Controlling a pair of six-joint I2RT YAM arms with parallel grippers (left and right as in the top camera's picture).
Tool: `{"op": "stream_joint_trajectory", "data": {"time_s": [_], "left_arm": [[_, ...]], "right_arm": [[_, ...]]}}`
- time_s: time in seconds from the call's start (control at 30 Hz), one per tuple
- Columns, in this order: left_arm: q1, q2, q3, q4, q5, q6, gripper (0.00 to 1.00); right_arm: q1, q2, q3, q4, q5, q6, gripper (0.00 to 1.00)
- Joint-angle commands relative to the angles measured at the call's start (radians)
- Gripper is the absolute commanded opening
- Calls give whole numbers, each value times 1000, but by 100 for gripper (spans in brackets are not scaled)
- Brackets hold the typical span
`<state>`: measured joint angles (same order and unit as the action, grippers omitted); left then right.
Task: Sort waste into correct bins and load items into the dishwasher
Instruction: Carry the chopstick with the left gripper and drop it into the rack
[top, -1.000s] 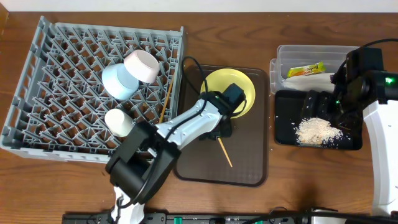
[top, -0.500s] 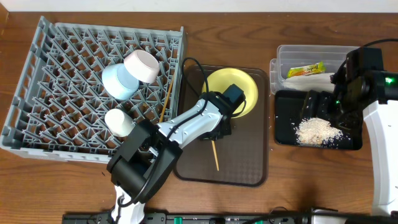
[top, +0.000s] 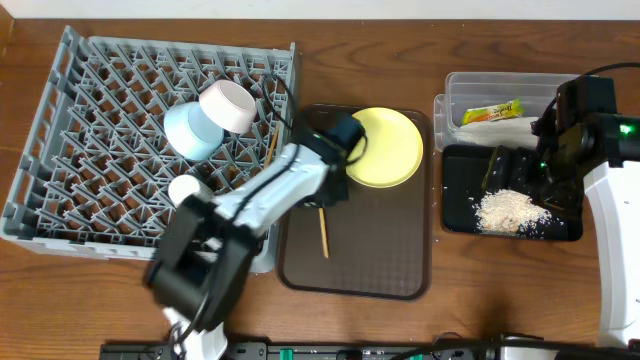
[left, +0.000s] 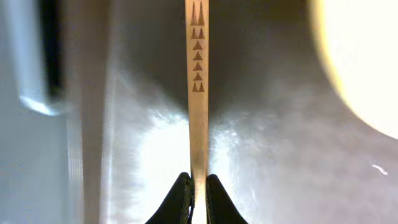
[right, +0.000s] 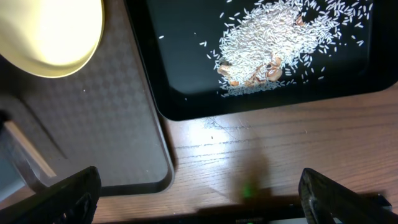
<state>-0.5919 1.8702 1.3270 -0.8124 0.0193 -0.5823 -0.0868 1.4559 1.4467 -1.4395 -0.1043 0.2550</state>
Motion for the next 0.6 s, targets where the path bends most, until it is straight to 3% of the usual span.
{"op": "stream_joint_trajectory", "data": {"time_s": [0.0,0.27,0.57], "left_arm": [[26,-133,48,-11,-13,262,8],[155,-300,48,-50,-13,486,8],[318,-249,43,-10,-13,502,8]], "right_arm": [[-5,-3,8,-1,-5,-9,99],[-5,-3,8,-1,-5,-9,99],[-5,-3,8,-1,-5,-9,99]]}}
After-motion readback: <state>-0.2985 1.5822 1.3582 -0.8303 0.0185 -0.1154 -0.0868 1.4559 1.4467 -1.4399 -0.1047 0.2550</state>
